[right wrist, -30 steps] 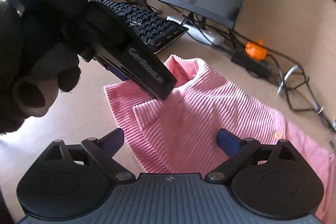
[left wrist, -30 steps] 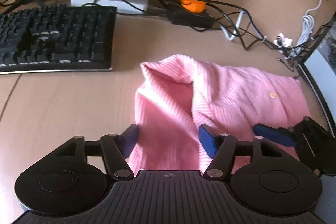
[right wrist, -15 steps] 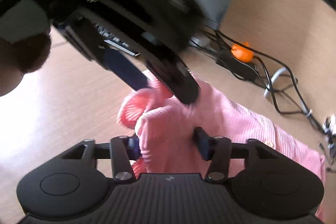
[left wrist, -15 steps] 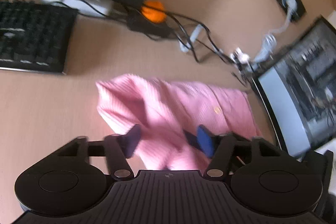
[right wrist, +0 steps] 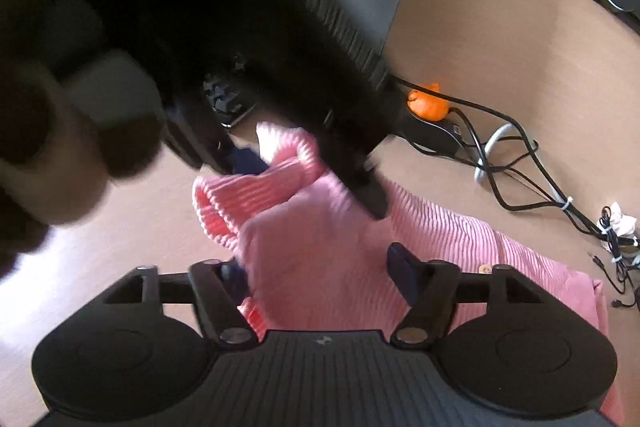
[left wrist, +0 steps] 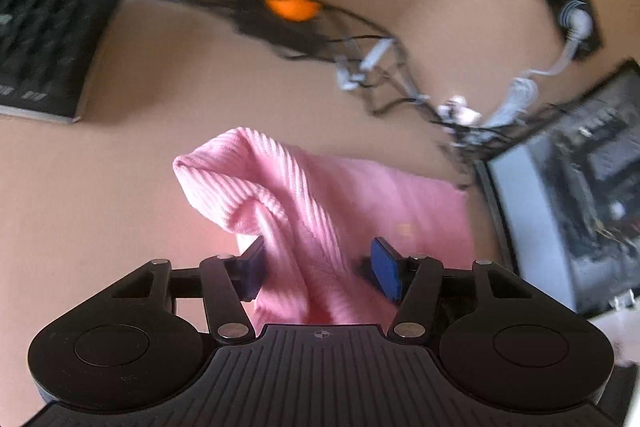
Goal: Fold clothes
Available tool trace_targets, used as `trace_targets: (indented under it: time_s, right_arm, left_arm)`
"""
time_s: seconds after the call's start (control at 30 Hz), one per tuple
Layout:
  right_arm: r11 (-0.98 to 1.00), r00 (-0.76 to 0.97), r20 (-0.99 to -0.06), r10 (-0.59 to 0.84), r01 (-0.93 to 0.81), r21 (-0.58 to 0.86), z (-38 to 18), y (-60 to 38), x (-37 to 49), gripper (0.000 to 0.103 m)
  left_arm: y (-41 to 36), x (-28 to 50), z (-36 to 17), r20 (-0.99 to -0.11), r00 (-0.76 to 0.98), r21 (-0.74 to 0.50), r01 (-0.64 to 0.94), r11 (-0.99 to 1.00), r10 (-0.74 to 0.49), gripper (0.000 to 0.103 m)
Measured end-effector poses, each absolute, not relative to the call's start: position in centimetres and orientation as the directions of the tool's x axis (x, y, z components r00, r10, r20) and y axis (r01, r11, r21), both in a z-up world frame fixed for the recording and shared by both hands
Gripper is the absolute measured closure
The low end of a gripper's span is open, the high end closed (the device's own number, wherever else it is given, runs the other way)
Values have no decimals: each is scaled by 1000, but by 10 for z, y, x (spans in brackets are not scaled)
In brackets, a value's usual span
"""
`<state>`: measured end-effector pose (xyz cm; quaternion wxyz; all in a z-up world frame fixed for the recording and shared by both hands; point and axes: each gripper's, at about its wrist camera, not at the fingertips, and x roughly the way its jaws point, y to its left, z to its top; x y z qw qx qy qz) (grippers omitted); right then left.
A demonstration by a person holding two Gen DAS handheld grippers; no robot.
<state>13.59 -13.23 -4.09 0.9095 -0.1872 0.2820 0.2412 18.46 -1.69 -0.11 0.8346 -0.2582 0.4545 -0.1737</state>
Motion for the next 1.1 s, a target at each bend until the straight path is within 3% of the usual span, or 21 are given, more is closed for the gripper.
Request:
trace_targets:
  time_s: [0.03,0.1,0.2,0.3,0.47,0.5,0.53,0.63,0.67,0.8,0.93,1.1]
  right_arm:
    - [817,722,-609,329,-541,-199,-43,-133,139,38]
    - [830,717,-620,318,-526,-184,-44,-138,144,66]
    - [849,707,-624,333,-513,-129,-37,-150,148,77]
    - [855,712,-615,338,-506,-116,-29,-158,145,78]
    - [865,747,-603,278,-468,-181,-31,-156,139,76]
    - [866,759,-599,255,-455,-208,-33,-155,139,70]
    - [867,768,-597,233,-442,-231,-35,-154,139,67]
    - [873,752,-624,210,-432,-227,-41,-159,144,70]
    - [875,744,-632,217,-435,-212,-41,-161,146,74]
    - [866,727,-618,301,-479,-142,-19,-163,140,81]
    - [829,709,-542,451,-557,-39,18,-161,126,81]
    - [783,674,-424,605,-600,165,52,-176,112,81]
  left_arm:
    - [-20,184,3,-662,524,-590,78,804,-536,43]
    - [-25,184,11,-650,521,-586,120,801,-553,39]
    - [-20,188,10,-668,556,-537,100,838,-495,32]
    - [-16,202,-3,-702,550,-522,34,852,-453,26]
    - [-43,225,-20,-700,495,-562,61,825,-514,23]
    - [-50,228,-22,-705,484,-560,71,825,-519,25]
    - [-56,229,-24,-708,473,-558,80,826,-524,35]
    - [-68,227,-26,-723,455,-536,103,838,-519,56]
    - [-67,225,-24,-725,456,-532,105,840,-516,58]
    - [-64,215,-6,-732,469,-502,118,857,-494,62]
    - [-62,189,53,-749,533,-355,179,918,-394,62]
    - [-72,164,113,-729,595,-241,239,941,-338,52]
